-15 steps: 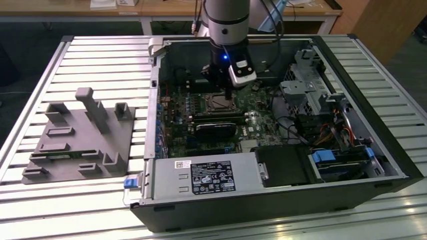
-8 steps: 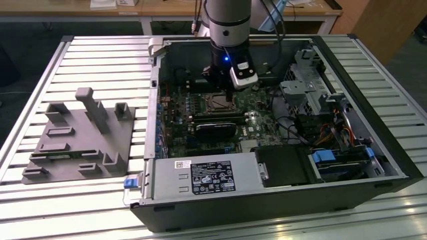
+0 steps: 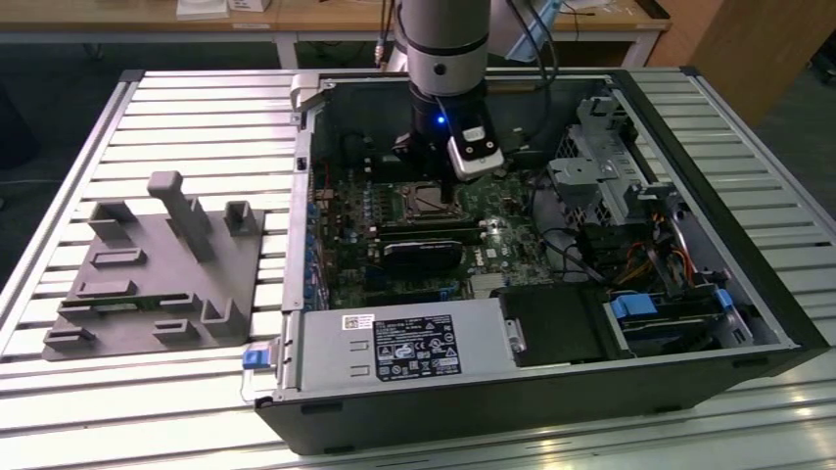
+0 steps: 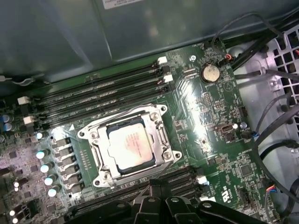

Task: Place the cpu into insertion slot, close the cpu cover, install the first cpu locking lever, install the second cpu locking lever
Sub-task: 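Install the second cpu locking lever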

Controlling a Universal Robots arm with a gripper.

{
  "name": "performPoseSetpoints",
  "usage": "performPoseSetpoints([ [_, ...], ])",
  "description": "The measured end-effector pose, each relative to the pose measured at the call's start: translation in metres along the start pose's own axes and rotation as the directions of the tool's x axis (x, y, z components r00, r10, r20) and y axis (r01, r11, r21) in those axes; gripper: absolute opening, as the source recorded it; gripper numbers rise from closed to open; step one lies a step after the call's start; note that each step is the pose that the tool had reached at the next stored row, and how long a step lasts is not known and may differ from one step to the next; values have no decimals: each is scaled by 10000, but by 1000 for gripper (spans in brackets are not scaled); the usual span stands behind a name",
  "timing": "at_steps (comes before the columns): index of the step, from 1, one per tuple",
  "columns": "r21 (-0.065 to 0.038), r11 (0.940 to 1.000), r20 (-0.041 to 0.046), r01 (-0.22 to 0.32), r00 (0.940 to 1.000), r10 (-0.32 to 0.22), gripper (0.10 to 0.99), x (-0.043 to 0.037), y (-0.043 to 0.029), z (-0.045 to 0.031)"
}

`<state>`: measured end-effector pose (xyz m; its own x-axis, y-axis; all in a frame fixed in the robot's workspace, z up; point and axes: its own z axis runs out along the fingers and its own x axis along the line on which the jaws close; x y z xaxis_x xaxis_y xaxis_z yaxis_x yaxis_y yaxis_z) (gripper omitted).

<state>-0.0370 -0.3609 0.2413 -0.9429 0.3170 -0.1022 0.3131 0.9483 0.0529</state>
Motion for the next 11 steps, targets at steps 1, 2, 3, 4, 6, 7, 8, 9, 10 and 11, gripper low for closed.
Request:
performPoseSetpoints([
  [1,0,10000,0,1,10000,-1,106,9,-9,-1],
  [2,-1,10000,0,2,10000,-2,106,20,-19,-2],
  [3,-1,10000,-1,5,10000,-5,106,30,-29,-3],
  [4,-3,10000,-1,8,10000,-8,106,39,-39,-3],
  [6,-16,10000,-6,23,10000,-23,106,55,-60,1],
  [7,-29,10000,-10,39,10000,-39,106,61,-70,3],
  [8,-41,10000,-14,58,10000,-58,106,69,-79,6],
  [9,-51,10000,-19,84,10000,-84,106,80,-89,9],
  [10,-63,9999,-22,106,9999,-106,106,90,-97,12],
  [11,-78,9999,-28,129,9999,-129,106,101,-107,15],
])
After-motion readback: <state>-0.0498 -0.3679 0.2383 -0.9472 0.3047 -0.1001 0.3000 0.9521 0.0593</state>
